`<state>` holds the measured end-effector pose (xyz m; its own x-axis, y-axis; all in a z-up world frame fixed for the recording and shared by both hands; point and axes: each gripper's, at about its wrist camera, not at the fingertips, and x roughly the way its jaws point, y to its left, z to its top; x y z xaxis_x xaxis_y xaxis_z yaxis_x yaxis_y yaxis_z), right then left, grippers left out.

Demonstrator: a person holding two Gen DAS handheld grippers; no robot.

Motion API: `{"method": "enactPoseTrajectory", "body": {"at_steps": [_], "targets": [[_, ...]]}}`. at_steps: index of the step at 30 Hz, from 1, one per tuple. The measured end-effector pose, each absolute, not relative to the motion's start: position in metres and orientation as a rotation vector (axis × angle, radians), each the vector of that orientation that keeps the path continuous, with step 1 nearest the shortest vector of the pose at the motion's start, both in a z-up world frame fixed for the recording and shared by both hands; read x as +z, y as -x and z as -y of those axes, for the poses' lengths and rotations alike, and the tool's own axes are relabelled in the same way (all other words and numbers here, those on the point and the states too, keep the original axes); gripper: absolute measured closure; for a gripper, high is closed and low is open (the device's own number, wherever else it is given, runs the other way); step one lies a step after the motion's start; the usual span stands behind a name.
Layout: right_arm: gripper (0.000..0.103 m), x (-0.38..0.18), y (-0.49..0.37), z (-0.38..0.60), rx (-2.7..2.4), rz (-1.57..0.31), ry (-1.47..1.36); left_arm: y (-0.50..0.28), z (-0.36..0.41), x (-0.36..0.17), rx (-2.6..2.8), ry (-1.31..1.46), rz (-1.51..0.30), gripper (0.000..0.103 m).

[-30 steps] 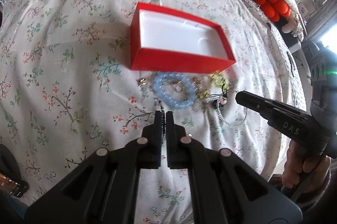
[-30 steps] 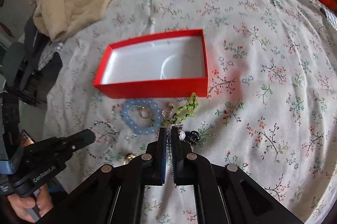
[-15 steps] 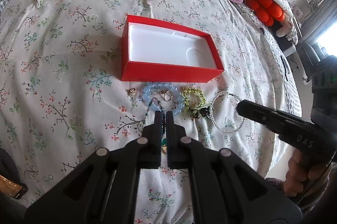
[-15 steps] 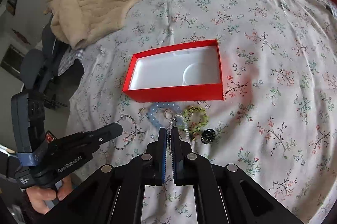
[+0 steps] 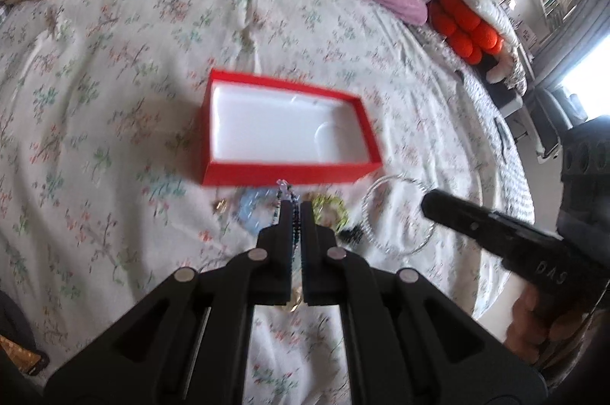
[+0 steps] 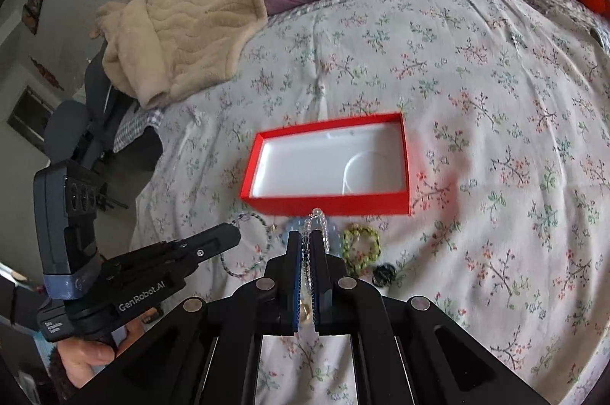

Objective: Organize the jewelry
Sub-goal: 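Carry both held bracelets up and lower them into the red box, then open both grippers to release the bracelets in the box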

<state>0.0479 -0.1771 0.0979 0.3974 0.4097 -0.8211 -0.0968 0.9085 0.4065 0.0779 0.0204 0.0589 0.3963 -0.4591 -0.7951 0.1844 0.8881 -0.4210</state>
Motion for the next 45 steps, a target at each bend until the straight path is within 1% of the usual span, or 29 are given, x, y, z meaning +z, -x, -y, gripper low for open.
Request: {"method": "enactPoseTrajectory", "body": {"at_steps": [9,15,24,29,36,43,45], "targets": [[0.099,0.1,-0.076,0.185,0.296,-1.063,-0.375,-0.119,-0.005,0.065,-0.494,0.389,-1.023,0.099],[0.099,0.095,-0.09,0.19,0.277,-1.034,-0.395,-0.146,-0.003,0.045,-0.468,0.425,-1.015,0.099],[0.099,0.08,-0.109,0.182,0.281,-1.029,-0.393,-0.164,-0.019,0.011,-0.296,0.342,-1.074,0.099],[0.099,0.068,-0.12,0.174,0.308,-1.029,-0.409,-0.162,-0.02,0.008,-0.25,0.279,-1.069,0.099],[0.099,0.036,-0.133,0.185,0.23,-1.094,-0.392,-0.162,-0.016,0.007,-0.227,0.221,-1.062,0.099],[0.098,0.033,-0.135,0.191,0.182,-1.091,-0.326,-0.16,-0.012,0.01,-0.213,0.182,-1.044,0.099],[0.093,0.035,-0.134,0.192,0.163,-1.085,-0.3,-0.159,-0.011,0.015,-0.204,0.167,-1.035,0.097]]}}
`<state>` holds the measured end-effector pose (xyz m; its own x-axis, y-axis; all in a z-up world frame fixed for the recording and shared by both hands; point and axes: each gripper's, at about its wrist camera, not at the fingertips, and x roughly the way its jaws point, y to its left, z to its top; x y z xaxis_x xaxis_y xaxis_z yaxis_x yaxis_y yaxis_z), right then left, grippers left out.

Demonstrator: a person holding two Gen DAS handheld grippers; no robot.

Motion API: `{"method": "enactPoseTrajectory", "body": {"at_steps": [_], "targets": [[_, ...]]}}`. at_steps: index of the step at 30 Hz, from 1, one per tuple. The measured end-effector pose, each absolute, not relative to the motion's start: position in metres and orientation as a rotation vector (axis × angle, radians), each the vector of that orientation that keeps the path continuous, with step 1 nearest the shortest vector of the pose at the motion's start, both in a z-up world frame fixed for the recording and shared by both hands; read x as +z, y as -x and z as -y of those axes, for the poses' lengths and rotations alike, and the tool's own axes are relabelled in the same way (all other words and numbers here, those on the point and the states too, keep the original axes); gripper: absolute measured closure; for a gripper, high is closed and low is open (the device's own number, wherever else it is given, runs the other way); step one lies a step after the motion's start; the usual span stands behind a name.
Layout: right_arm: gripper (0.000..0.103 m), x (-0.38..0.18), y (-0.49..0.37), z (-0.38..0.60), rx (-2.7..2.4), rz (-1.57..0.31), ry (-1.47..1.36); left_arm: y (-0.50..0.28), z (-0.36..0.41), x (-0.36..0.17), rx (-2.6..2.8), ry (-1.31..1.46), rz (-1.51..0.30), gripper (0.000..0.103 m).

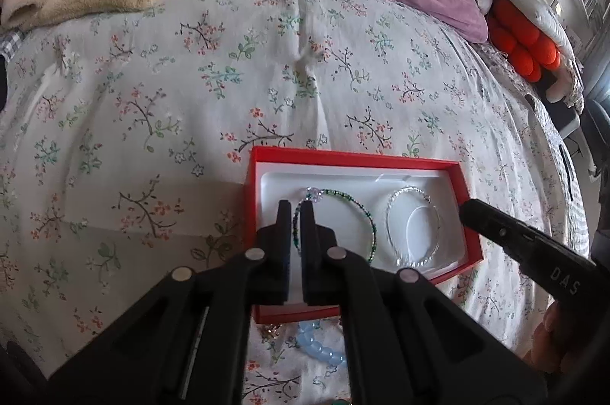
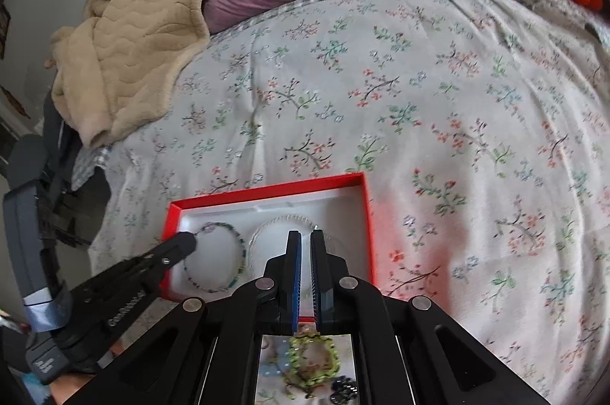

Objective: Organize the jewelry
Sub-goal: 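Open both grippers to release the bracelets in the box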

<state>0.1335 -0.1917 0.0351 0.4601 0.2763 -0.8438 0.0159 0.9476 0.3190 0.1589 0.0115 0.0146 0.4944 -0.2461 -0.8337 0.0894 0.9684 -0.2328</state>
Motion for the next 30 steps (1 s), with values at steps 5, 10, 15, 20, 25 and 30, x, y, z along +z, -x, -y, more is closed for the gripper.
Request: {"method": "enactPoseTrajectory", "body": {"at_steps": [5,10,15,20,25,30], "targets": [[0.087,0.048,-0.125,0.193,0.146,-1.081,-0.243,-0.149,-0.009,0.027,-0.201,0.125,-1.027,0.07],[0.084,0.06,-0.113,0.196,0.14,-1.081,-0.213,-0.134,-0.006,0.039,-0.201,0.098,-1.028,0.044],[0.058,0.07,-0.096,0.198,0.137,-1.082,-0.182,-0.116,-0.007,0.051,-0.214,0.069,-1.008,0.029],[0.04,0.078,-0.079,0.198,0.138,-1.077,-0.156,-0.102,-0.009,0.049,-0.208,0.056,-1.04,0.024],[0.025,0.073,-0.063,0.198,0.13,-1.113,-0.143,-0.088,-0.009,0.04,-0.208,0.041,-1.104,0.02],[0.02,0.06,-0.052,0.2,0.117,-1.187,-0.138,-0.076,-0.007,0.028,-0.214,0.026,-1.169,0.017]]}}
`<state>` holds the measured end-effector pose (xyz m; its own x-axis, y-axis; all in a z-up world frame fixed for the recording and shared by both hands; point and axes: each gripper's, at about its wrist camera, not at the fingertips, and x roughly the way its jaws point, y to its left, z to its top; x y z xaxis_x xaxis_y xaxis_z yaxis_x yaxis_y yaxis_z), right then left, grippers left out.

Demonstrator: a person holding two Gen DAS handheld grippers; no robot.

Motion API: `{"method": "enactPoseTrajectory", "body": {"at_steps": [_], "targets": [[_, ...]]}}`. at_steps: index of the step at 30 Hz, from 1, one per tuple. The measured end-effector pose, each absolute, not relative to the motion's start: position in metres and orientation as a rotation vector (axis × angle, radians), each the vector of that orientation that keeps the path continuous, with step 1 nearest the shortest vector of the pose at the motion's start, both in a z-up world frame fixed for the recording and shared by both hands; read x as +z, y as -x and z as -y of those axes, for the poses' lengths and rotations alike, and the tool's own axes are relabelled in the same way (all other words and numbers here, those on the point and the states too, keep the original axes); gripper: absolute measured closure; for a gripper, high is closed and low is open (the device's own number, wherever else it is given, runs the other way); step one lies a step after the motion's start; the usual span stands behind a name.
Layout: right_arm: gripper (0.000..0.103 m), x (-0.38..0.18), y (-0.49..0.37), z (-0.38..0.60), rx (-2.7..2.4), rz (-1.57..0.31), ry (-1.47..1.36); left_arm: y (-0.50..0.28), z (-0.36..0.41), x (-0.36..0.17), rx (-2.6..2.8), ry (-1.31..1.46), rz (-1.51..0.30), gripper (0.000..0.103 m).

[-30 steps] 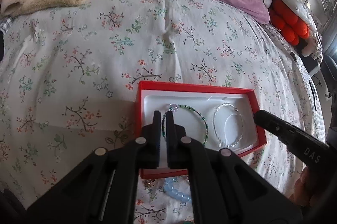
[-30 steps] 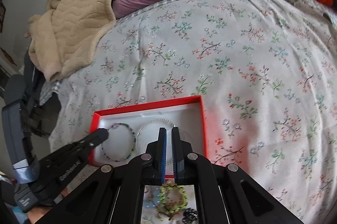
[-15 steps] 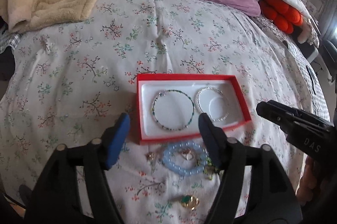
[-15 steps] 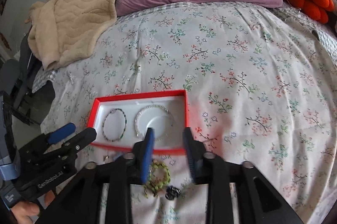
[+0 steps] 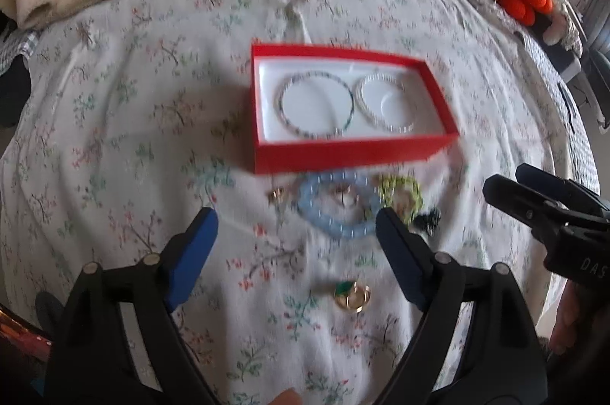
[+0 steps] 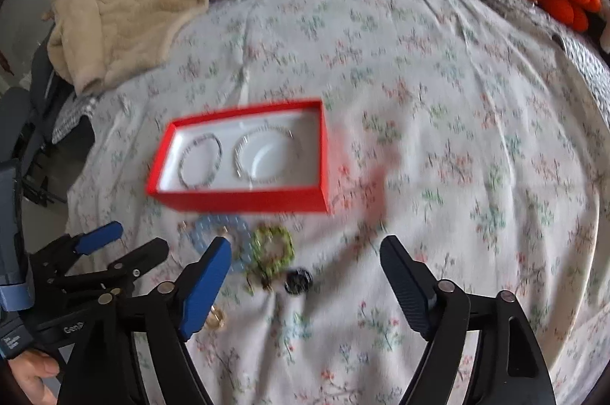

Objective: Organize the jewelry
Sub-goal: 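Grasp the gold rings with green stone using the left gripper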

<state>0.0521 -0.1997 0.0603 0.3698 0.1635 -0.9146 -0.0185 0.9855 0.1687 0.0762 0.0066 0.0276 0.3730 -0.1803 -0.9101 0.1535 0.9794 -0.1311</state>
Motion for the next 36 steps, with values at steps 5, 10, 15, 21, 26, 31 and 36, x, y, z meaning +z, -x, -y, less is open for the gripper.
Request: {"method": "enactPoseTrajectory", "body": {"at_steps": [5,10,15,21,26,31,36], "targets": [[0.019,0.047,-0.042,0.199,0.097,-1.247,-0.092,-0.069,-0.005,0.019,-0.22,0.004,-1.202,0.017],[0.018,0.037,-0.035,0.201,0.09,-1.279,-0.047,-0.067,-0.007,0.008,-0.232,0.013,-1.253,0.017],[0.018,0.029,-0.033,0.204,0.078,-1.31,-0.032,-0.066,-0.011,-0.001,-0.239,0.028,-1.296,0.017],[0.018,0.021,-0.034,0.208,0.061,-1.335,-0.033,-0.07,-0.016,-0.01,-0.246,0.071,-1.341,0.017],[0.018,0.019,-0.037,0.209,0.064,-1.346,-0.038,-0.073,-0.017,-0.016,-0.274,0.134,-1.361,0.017],[0.018,0.017,-0.039,0.209,0.067,-1.352,-0.041,-0.069,-0.005,-0.017,-0.37,0.175,-1.385,0.02],[0.018,0.017,-0.041,0.21,0.062,-1.351,-0.044,-0.063,0.017,-0.027,-0.422,0.142,-1.433,0.039]]}}
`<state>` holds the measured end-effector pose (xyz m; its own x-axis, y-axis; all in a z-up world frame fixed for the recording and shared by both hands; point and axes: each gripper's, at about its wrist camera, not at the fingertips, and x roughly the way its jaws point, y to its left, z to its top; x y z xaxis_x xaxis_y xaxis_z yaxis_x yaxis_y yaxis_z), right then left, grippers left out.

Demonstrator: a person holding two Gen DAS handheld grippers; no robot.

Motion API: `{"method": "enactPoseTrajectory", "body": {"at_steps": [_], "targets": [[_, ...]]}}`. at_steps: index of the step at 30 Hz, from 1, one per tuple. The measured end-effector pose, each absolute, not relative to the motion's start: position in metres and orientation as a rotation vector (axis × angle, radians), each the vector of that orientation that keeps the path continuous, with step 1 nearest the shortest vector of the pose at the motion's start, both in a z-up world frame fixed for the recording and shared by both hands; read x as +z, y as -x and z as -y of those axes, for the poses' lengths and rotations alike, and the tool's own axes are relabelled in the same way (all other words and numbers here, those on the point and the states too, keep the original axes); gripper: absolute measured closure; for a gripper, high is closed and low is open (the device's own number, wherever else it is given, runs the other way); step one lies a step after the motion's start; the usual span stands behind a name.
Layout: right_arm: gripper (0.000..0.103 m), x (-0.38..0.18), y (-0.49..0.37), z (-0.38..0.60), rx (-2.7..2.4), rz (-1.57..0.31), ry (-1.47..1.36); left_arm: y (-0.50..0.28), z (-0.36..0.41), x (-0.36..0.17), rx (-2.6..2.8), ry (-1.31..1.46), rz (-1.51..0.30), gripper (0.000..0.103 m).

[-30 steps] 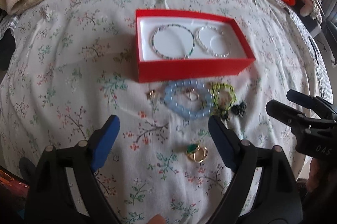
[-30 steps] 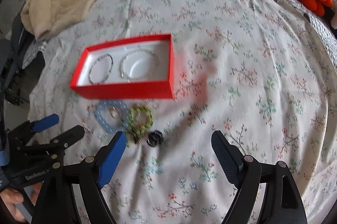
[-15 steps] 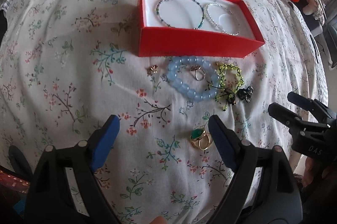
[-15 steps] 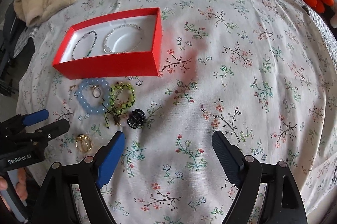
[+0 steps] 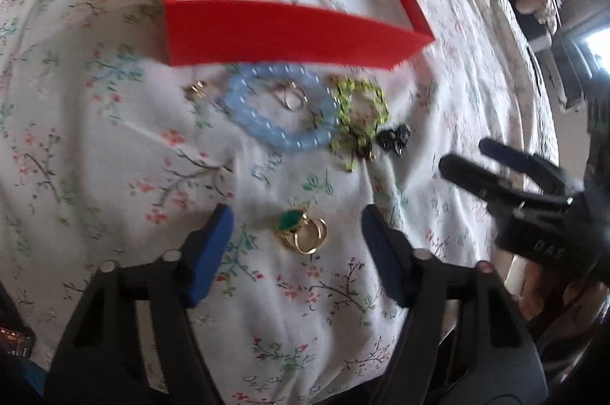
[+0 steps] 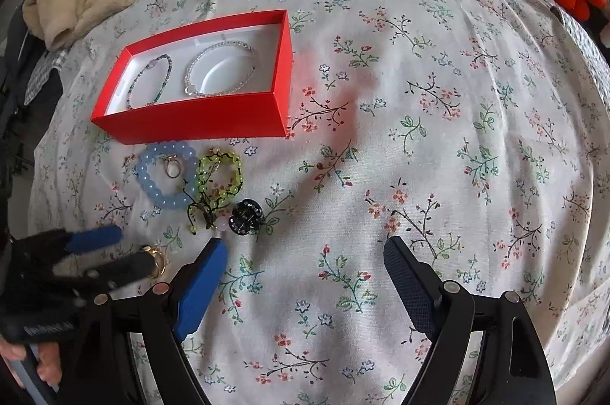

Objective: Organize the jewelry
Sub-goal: 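Grasp the gold rings with green stone using the left gripper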

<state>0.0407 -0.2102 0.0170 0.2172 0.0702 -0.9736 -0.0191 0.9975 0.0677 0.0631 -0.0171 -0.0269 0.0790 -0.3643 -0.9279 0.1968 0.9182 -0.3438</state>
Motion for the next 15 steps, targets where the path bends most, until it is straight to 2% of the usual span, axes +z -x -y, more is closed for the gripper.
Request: {"method": "enactPoseTrajectory", "body": {"at_steps": [5,10,12,15], "targets": [[0.018,0.017,-0.041,0.214,0.054,-1.353,-0.053,-0.058,0.03,-0.032,-0.408,0.07,-1.433,0.046],[0.018,0.016,-0.04,0.215,0.05,-1.353,-0.054,-0.054,0.048,-0.032,-0.402,-0.007,-1.419,0.061],[0.018,0.016,-0.041,0.216,0.049,-1.355,-0.058,-0.056,0.05,-0.034,-0.404,-0.029,-1.416,0.071],[0.018,0.016,-0.041,0.216,0.045,-1.356,-0.068,-0.055,0.051,-0.033,-0.407,-0.024,-1.412,0.071]]}}
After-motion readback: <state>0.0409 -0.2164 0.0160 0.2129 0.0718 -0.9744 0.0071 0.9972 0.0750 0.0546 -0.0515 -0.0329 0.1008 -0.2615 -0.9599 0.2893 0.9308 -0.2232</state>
